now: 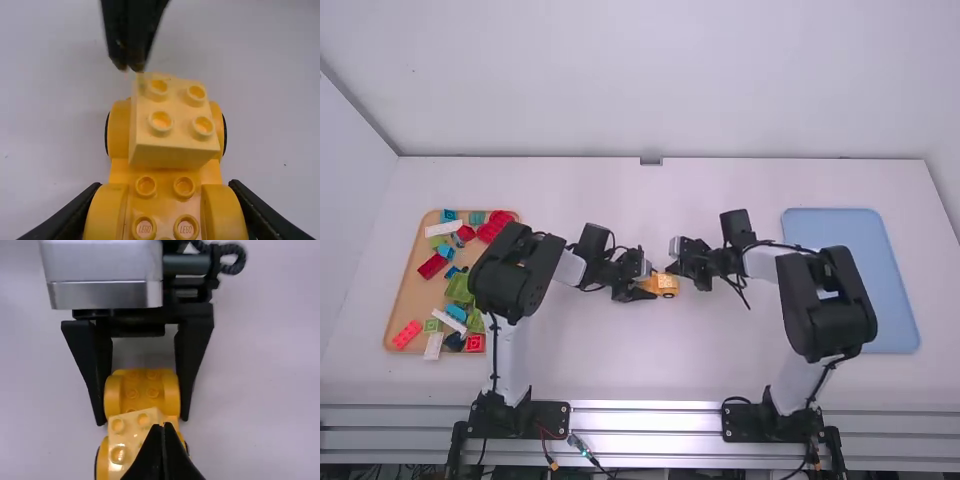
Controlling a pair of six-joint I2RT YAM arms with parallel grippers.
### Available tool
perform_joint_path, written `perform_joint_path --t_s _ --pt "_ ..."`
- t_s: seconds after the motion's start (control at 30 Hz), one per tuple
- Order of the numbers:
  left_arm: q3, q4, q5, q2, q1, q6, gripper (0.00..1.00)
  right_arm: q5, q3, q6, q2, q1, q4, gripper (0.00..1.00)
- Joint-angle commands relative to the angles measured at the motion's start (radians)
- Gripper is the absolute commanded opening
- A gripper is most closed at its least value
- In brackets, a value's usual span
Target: Assemble lego blocks to make yellow taxi
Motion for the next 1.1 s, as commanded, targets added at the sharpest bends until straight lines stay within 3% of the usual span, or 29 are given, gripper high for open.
perform_joint_path --t_s 0.0,0.23,0.47,1.07 --pt "-0.005 -0.015 -0.024 0.016 -0.007 -0.015 0.30 0.080 0.010 0.043 -0.013 0.027 -0.013 0.00" --pt "-0.005 -0.015 -0.024 0.016 -0.004 -0.015 0.28 0.208 0.009 0.106 -0.013 0.065 -0.056 0.00" --pt "-0.007 -0.016 -0.024 0.016 -0.004 -0.015 0.24 0.205 0.003 0.100 -0.013 0.058 -0.062 0.00" --pt "-0.007 -0.015 -0.023 0.016 -0.004 -0.015 0.24 0.286 -0.114 0.111 -0.013 0.045 -0.054 0.00"
